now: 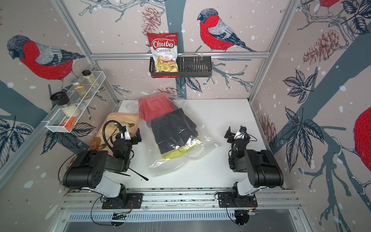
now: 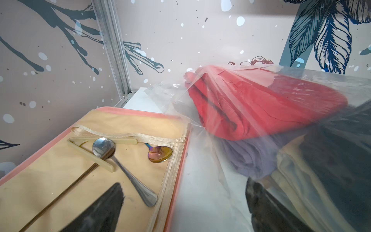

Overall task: Take the trousers out of the vacuum bag
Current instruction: Adjust the vacuum bag at the center of the board.

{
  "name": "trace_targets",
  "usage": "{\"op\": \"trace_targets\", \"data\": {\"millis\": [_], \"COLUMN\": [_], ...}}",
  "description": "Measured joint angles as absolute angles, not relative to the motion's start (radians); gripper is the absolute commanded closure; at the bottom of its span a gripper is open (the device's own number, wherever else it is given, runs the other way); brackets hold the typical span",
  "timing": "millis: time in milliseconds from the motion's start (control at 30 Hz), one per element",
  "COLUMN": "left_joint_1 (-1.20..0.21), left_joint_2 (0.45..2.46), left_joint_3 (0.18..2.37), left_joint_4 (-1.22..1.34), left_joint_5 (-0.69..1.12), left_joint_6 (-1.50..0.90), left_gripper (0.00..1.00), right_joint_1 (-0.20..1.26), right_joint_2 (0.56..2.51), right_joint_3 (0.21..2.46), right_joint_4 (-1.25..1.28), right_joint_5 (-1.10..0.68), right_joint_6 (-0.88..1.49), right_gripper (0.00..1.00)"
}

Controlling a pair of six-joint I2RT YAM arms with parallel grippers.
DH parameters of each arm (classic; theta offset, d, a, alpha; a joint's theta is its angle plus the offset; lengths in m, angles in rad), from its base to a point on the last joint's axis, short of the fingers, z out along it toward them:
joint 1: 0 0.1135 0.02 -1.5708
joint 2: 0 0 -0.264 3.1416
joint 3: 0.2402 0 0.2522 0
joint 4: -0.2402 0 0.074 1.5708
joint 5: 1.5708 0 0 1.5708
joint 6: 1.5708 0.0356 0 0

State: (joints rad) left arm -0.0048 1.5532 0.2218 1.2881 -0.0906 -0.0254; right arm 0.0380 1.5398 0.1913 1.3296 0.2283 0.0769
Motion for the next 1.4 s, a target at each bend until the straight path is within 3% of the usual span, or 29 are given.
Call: {"op": "trace_targets", "data": {"millis": [933, 1167, 1400], "left_joint_1": [-0.020, -0.104, -0.153], "left_joint_2": [1.522, 1.289, 1.093], "left_joint_3": [0.226, 0.272, 0.418], "left_joint_4": [1.254, 1.082, 0.805], "left_joint_5": [-0.102, -0.210, -0.193], "left_joint_6": [-0.018, 0.006, -0.071], "left_gripper": [0.03, 0.03, 0.03], "right_joint_1": [0.044, 0.142, 0.238], "right_joint_2": [1.531, 1.372, 1.176], "right_joint_3": [0.194, 0.320, 0.534], "right_joint_4": [1.316, 1.098, 0.669], "right_joint_5": [0.238, 0.414, 0.458], "right_joint_6": [0.077, 0.058, 0.196], "right_gripper": [0.00, 0.01, 0.00]}}
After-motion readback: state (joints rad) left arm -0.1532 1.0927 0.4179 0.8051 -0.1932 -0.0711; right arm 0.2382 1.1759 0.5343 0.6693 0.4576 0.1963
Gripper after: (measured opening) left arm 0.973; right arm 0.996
